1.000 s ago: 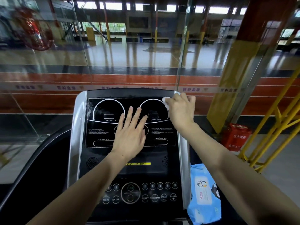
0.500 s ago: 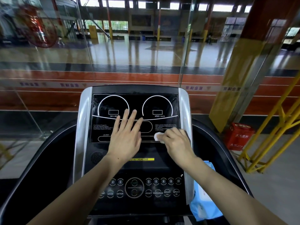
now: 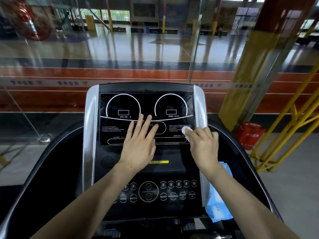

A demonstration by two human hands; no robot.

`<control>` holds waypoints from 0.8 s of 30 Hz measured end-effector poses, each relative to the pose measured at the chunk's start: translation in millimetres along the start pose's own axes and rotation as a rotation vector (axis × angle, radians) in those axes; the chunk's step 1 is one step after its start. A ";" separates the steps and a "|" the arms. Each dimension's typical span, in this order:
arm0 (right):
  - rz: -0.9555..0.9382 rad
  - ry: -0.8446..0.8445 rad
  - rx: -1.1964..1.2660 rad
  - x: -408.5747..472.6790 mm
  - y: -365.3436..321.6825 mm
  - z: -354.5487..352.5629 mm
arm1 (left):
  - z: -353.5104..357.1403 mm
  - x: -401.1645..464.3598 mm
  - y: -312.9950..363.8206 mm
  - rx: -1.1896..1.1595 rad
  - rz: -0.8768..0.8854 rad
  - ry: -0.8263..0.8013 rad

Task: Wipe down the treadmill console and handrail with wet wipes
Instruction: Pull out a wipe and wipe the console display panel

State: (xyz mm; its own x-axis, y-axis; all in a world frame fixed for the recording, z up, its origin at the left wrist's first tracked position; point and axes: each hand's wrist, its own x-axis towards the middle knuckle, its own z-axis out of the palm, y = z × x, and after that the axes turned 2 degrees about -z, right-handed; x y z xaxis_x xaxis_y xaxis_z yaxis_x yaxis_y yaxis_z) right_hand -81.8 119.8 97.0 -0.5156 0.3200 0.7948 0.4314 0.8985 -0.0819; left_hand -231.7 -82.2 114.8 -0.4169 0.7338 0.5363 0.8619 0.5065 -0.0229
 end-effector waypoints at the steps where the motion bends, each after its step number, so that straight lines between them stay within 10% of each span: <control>1: 0.015 -0.004 -0.017 -6.3 0.0 -0.4 | -0.1 -0.5 0.7 -0.006 0.006 -0.004; 24: 0.222 0.030 -0.015 -17.0 -90.8 18.9 | -9.4 -40.9 -50.0 -0.029 0.021 -0.057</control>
State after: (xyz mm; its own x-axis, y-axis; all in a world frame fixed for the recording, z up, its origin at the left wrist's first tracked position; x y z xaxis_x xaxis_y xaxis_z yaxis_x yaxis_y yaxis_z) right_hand -126.2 38.5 79.5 -0.3847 0.5001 0.7758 0.5429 0.8023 -0.2480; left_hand -255.1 -141.7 101.9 -0.4136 0.7693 0.4869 0.8784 0.4779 -0.0089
